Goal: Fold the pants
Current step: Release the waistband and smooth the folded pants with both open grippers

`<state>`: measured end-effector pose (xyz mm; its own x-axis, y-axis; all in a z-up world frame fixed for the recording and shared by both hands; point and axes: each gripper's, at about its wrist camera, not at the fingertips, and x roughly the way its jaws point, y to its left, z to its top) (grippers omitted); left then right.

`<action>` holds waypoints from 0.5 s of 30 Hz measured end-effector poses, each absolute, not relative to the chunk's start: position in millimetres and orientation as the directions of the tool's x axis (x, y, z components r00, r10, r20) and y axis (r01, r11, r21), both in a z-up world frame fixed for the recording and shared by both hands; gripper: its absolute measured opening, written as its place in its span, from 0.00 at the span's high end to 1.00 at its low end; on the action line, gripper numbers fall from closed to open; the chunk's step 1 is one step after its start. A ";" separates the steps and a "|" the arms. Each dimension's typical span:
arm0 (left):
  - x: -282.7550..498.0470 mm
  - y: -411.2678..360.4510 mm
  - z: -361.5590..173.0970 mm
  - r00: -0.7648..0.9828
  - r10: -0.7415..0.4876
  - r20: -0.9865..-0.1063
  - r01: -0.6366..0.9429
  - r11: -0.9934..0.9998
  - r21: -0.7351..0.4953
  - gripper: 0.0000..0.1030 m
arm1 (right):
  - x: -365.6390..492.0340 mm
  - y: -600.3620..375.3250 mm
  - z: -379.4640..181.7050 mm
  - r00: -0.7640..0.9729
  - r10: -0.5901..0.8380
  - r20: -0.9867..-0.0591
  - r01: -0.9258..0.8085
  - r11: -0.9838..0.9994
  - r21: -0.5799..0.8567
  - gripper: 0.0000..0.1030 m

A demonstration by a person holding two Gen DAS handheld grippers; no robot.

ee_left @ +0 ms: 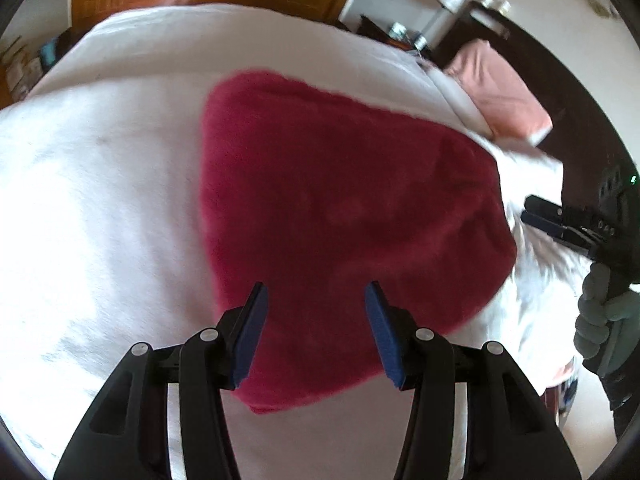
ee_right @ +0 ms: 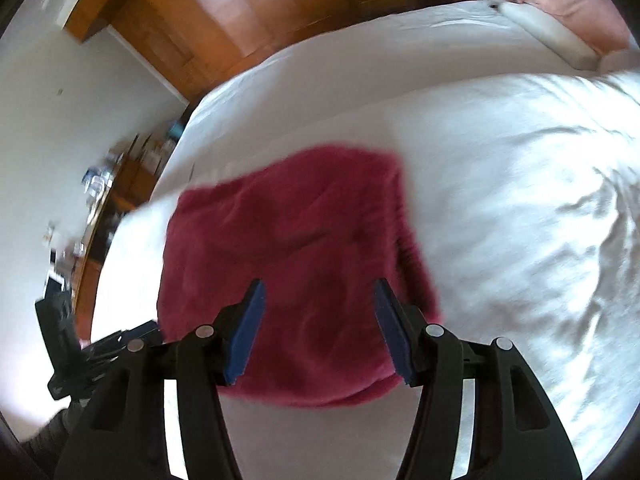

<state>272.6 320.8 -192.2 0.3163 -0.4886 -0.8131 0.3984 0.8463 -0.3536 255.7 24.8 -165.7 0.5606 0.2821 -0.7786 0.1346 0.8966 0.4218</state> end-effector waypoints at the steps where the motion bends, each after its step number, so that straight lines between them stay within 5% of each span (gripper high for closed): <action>1: 270.3 317.5 -197.4 0.305 -0.484 -0.820 0.403 0.846 -0.349 0.51 | 255.8 41.9 -177.0 0.540 0.282 -0.793 0.124 0.905 0.406 0.44; 15: 264.0 278.0 -236.3 0.312 -0.352 -0.882 0.449 0.873 -0.190 0.44 | 281.2 68.5 -248.2 0.411 0.114 -0.905 0.168 0.966 0.198 0.44</action>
<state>264.0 278.0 -236.3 0.3122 -0.3522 -0.8823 0.4493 0.8730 -0.1896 281.2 68.5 -248.2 0.4107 0.1138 -0.9046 0.1679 0.9658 0.1977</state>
